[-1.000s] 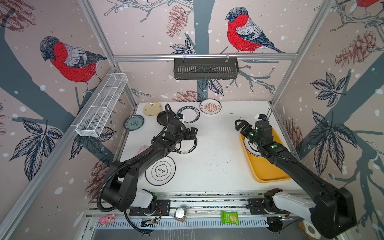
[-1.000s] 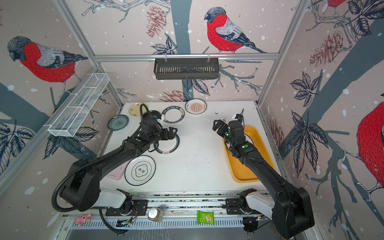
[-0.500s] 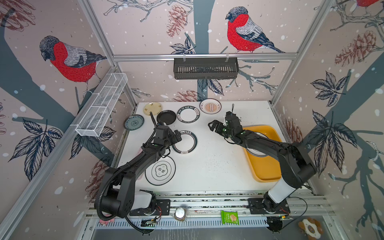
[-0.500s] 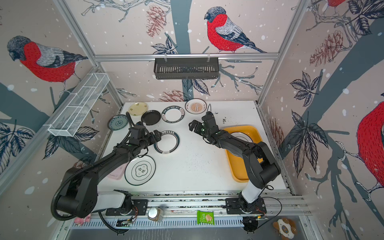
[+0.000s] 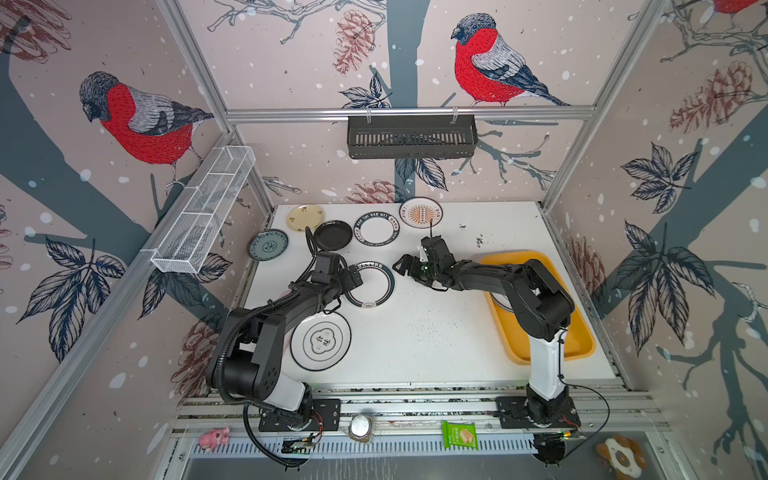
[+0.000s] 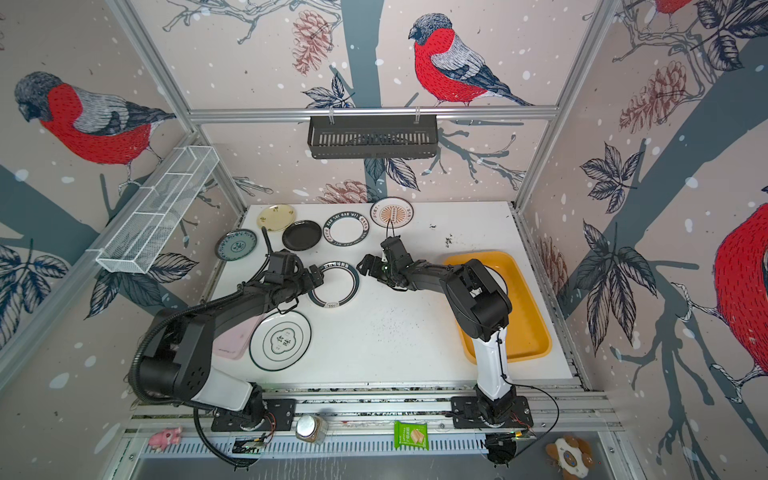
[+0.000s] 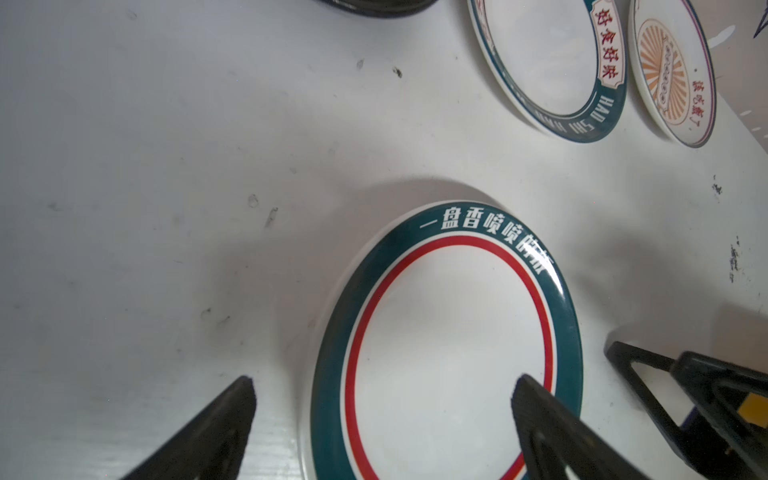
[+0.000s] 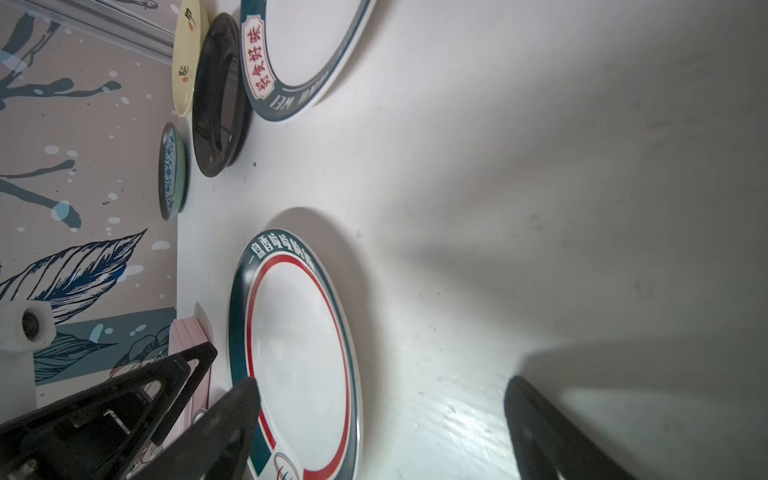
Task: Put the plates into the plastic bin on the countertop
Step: 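Grasp the green-and-red rimmed plate's edge with the right gripper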
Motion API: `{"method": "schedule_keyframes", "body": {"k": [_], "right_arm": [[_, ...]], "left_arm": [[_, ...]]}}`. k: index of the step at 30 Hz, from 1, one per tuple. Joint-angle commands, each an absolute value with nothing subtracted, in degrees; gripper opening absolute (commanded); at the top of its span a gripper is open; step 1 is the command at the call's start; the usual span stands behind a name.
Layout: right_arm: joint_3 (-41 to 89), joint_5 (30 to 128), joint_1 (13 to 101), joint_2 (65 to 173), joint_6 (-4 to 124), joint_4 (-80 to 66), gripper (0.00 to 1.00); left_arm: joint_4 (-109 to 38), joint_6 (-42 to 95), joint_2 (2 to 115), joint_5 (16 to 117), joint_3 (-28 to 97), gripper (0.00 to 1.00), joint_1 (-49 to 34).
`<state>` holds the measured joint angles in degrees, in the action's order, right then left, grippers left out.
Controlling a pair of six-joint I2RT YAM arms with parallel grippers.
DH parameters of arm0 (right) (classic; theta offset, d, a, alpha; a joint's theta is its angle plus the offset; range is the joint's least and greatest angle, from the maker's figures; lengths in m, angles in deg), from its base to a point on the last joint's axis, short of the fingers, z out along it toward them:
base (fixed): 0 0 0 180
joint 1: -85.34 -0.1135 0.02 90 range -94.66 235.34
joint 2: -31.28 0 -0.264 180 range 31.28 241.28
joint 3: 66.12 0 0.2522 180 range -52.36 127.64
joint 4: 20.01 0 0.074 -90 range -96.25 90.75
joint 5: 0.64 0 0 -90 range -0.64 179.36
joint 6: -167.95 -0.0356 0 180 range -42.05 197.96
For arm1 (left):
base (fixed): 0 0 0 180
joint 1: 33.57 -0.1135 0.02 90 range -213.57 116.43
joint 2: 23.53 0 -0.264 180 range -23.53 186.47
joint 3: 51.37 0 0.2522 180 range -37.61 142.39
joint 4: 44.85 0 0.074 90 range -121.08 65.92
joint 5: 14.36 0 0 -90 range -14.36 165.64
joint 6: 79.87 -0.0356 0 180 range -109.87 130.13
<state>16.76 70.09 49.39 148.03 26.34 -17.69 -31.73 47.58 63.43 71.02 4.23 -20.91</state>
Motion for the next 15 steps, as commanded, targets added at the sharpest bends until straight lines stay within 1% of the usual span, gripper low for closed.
{"method": "schedule_keyframes", "body": {"k": [1, 5, 8, 11, 15], "right_arm": [[17.7, 67.3, 49.1, 149.5, 25.0, -19.5, 0.91], [19.7, 65.4, 48.4, 151.3, 26.0, -18.3, 0.87], [21.1, 64.3, 47.8, 152.5, 26.8, -16.6, 0.81], [21.5, 63.7, 47.4, 153.3, 27.2, -15.5, 0.77], [22.6, 63.1, 47.0, 154.0, 28.3, -13.1, 0.67]], "left_arm": [[-33.1, 47.6, 64.5, 69.8, 4.5, 0.97, -21.0], [-33.7, 47.7, 65.1, 69.1, 4.2, 0.96, -21.1], [-35.0, 47.7, 65.8, 66.7, 3.9, 0.96, -21.0], [-36.3, 48.1, 66.8, 64.4, 3.9, 0.97, -21.0], [-36.9, 48.2, 67.4, 63.5, 3.8, 0.96, -21.0]]}}
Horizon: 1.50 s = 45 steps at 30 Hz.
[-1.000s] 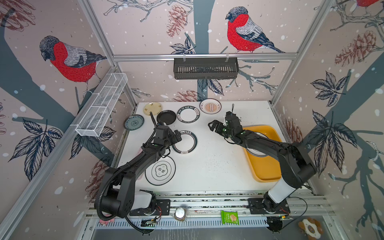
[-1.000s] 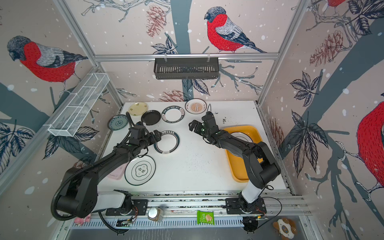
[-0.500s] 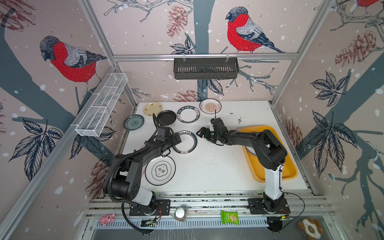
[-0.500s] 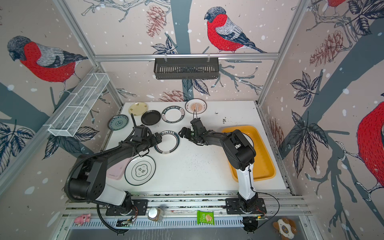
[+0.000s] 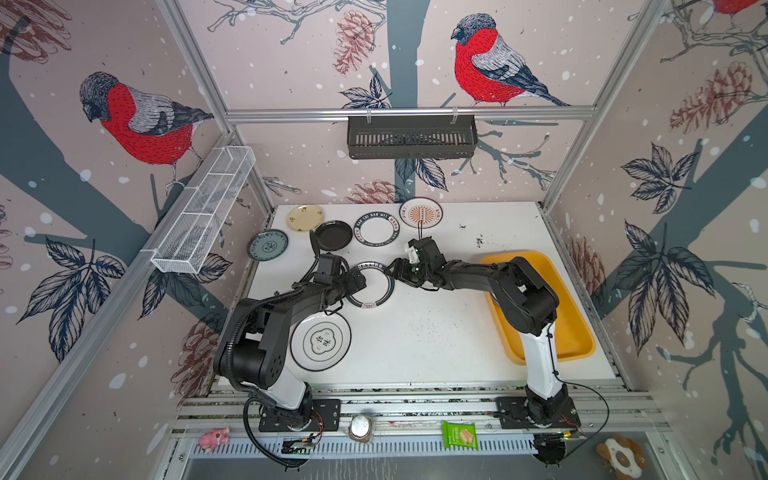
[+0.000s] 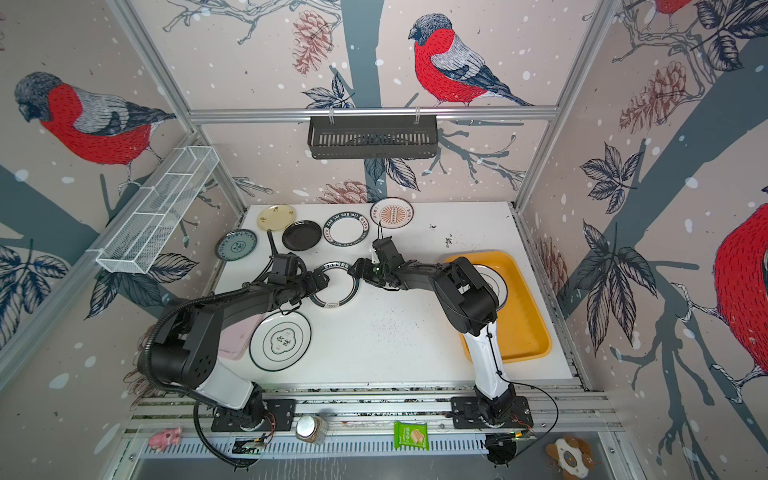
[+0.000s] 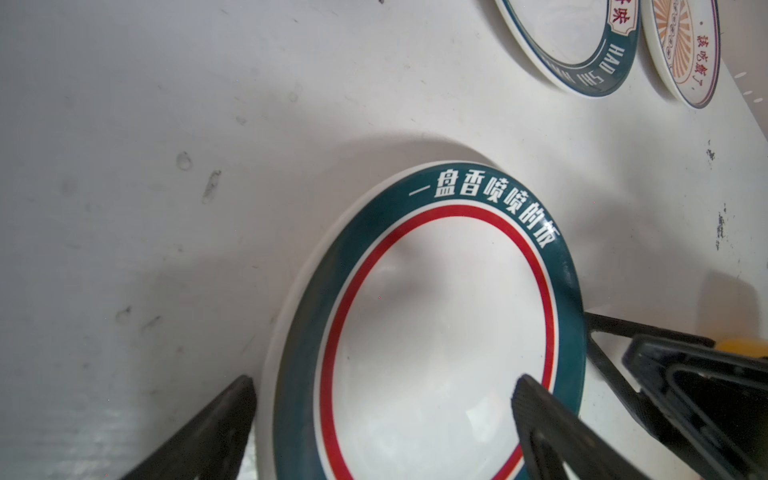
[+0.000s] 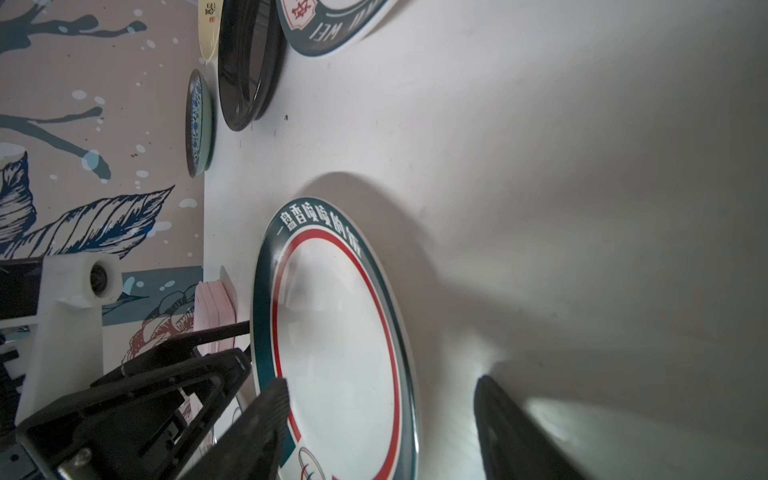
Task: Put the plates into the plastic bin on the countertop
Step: 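Grasp the green-and-red rimmed plate's edge with the right gripper, then lift the green-and-red rimmed plate and carry it over the yellow bin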
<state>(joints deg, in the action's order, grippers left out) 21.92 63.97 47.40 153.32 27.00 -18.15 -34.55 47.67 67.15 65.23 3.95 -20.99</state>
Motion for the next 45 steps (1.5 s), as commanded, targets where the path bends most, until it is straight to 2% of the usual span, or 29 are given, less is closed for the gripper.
{"method": "schedule_keyframes", "body": {"k": [1, 7, 20, 33, 38, 45], "right_arm": [[23.1, 63.0, 46.9, 154.2, 28.8, -12.2, 0.65], [25.8, 62.8, 46.5, 156.1, 30.4, -8.5, 0.41], [27.0, 65.5, 46.6, 155.1, 32.0, -4.5, 0.03], [22.0, 67.9, 50.9, 144.7, 33.0, -6.0, 0.02], [17.9, 69.2, 53.7, 138.2, 33.3, -6.9, 0.02], [10.8, 71.3, 58.5, 127.8, 32.7, -8.4, 0.01]], "left_arm": [[-37.3, 48.2, 67.5, 63.1, 3.7, 0.97, -21.1], [-38.6, 48.6, 68.1, 61.3, 3.8, 0.96, -21.0], [-38.8, 48.4, 67.3, 61.4, 3.7, 0.96, -21.0], [-37.5, 46.3, 60.7, 61.9, 4.7, 0.97, -21.1], [-40.2, 44.6, 58.3, 55.6, 5.7, 0.97, -20.5], [-41.0, 36.6, 59.2, 51.4, 11.5, 0.97, -12.0]]}}
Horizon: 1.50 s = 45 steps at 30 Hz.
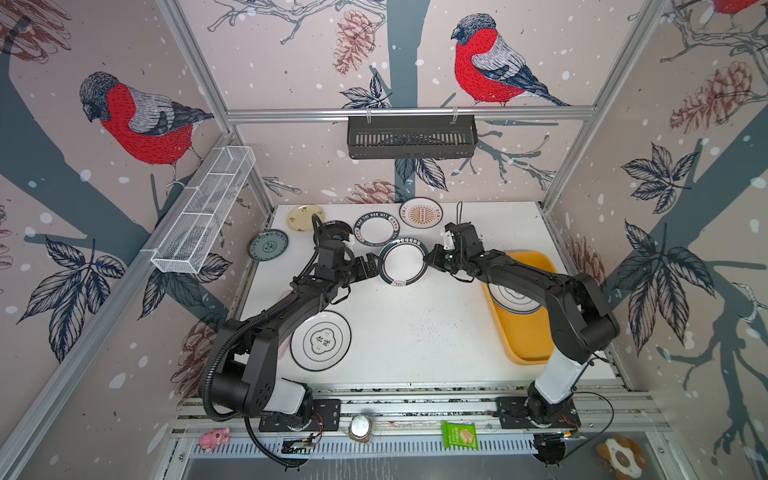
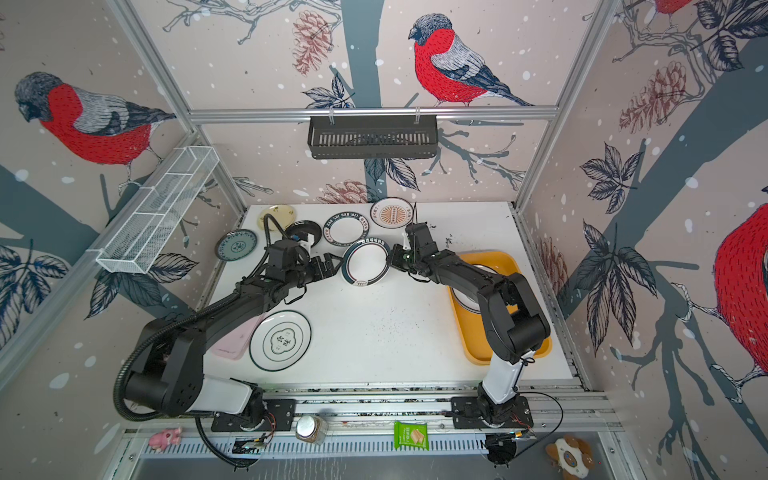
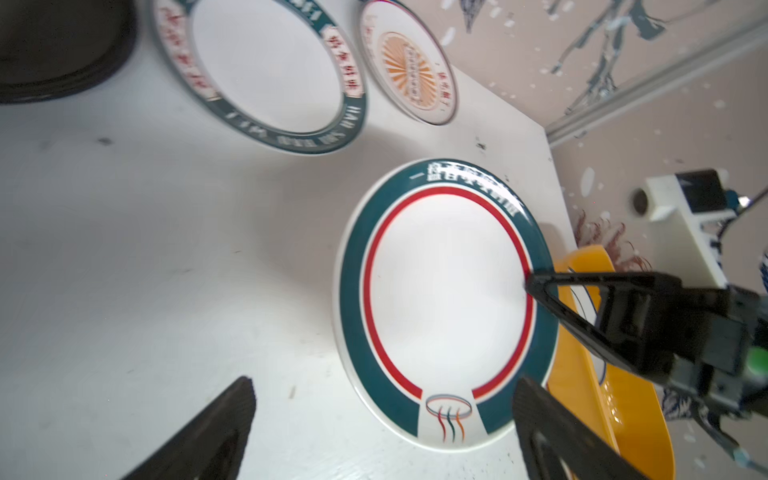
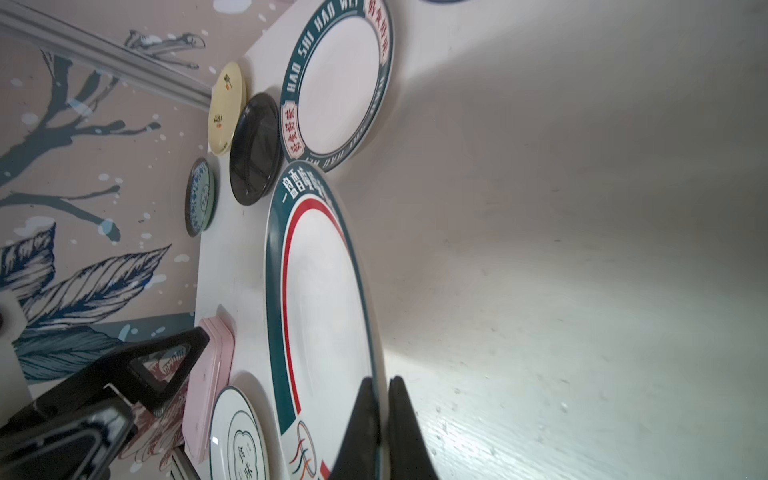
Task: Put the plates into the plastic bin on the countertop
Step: 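Lift the green-and-red rimmed plate and carry it over the yellow bin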
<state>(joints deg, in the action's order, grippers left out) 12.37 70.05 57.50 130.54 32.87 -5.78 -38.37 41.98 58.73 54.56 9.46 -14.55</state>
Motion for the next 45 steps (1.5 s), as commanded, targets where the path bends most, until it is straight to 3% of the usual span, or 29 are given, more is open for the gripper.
{"method": "schedule_keyframes", "body": {"k": [1, 10, 26, 31, 36, 45], "right_arm": [[9.5, 71.5, 59.2, 126.1, 32.4, -8.7, 0.02], [-1.9, 72.3, 67.7, 110.5, 30.2, -9.5, 0.01], [-18.8, 74.9, 91.6, 77.8, 28.0, 4.5, 0.02], [-21.7, 69.8, 101.4, 74.5, 30.5, 7.9, 0.02], [-26.5, 63.1, 109.9, 76.1, 30.7, 2.1, 0.02], [-28.0, 61.3, 112.0, 83.1, 32.3, -1.7, 0.02]], "left_arm": [[-41.5, 35.8, 59.7, 50.4, 12.3, 0.96, -10.4], [-44.7, 30.3, 64.5, 46.6, 18.1, 0.96, -0.8], [-43.4, 25.9, 71.0, 41.3, 26.4, 0.97, 5.6], [-43.6, 25.9, 72.4, 38.8, 28.0, 0.96, 6.0], [-43.0, 25.9, 73.6, 38.9, 29.1, 0.96, 6.5], [-42.6, 26.1, 72.9, 41.1, 28.3, 0.97, 6.5]]}}
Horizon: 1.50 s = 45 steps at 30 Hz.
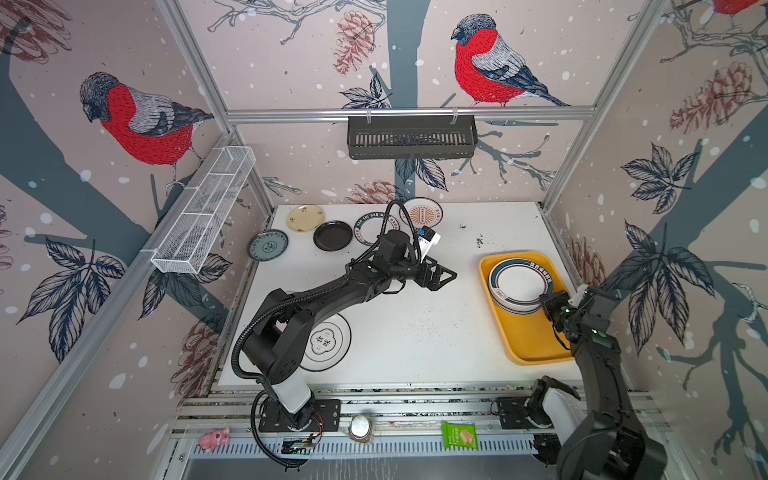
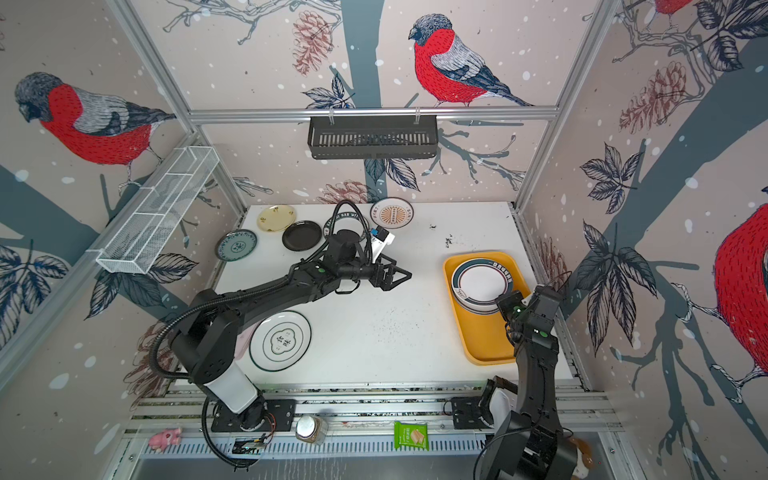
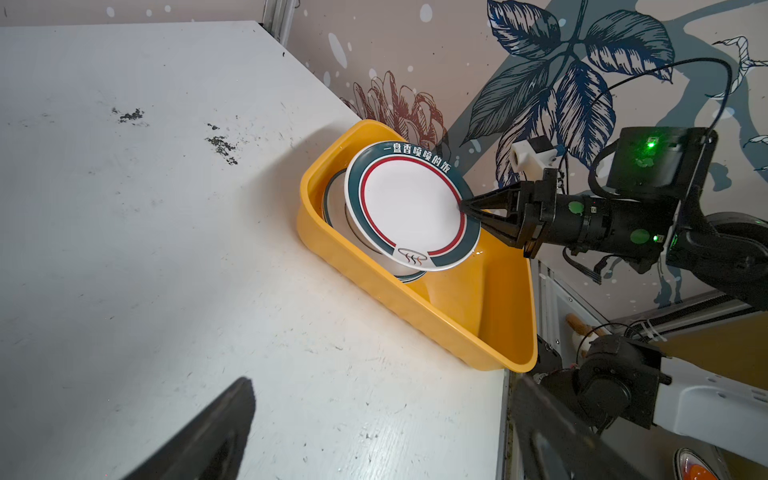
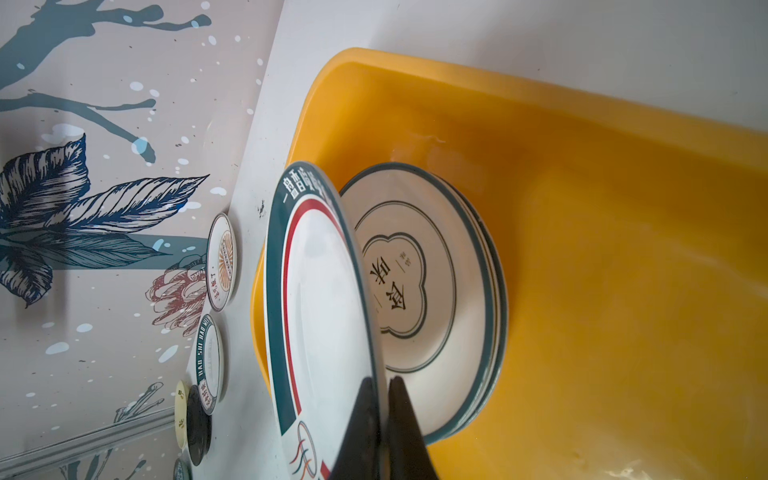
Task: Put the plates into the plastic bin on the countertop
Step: 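Lift the green-and-red rimmed plate and carry it over the yellow bin, then lower the rimmed plate onto the stack in the bin with the right gripper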
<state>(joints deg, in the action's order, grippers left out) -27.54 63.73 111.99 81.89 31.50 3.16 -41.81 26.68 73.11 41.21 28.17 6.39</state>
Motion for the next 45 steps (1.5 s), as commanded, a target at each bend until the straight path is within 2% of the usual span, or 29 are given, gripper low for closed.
{"method": "schedule_keyframes", "body": {"k": [1, 17, 26, 32, 36, 38, 45], "right_arm": [[-28.2, 61.2, 112.1, 83.8, 32.2, -2.4, 0.02], [-26.2, 63.3, 110.2, 94.2, 35.2, -7.3, 0.02], [-26.3, 66.4, 109.2, 96.6, 36.1, -6.6, 0.06], [-26.3, 67.2, 109.2, 97.6, 36.2, -6.9, 0.14], [-25.9, 67.8, 109.2, 97.9, 37.0, -6.1, 0.15], [-25.7, 68.2, 109.2, 97.9, 37.0, -5.7, 0.22], [-25.2, 68.6, 109.2, 97.9, 37.3, -4.9, 0.3]], "left_arm": [[-42.5, 26.0, 73.0, 41.1, 28.5, 0.97, 6.5], [-41.1, 26.4, 73.3, 44.1, 28.9, 0.96, 6.5], [-40.4, 26.3, 74.4, 45.4, 29.7, 0.96, 6.5], [-40.2, 26.7, 75.8, 45.8, 31.0, 0.97, 6.5], [-39.5, 26.9, 76.6, 45.7, 31.4, 0.96, 6.5], [-39.6, 27.0, 76.8, 45.6, 31.5, 0.97, 6.5], [-39.7, 27.0, 77.1, 45.7, 31.6, 0.96, 6.4]]}}
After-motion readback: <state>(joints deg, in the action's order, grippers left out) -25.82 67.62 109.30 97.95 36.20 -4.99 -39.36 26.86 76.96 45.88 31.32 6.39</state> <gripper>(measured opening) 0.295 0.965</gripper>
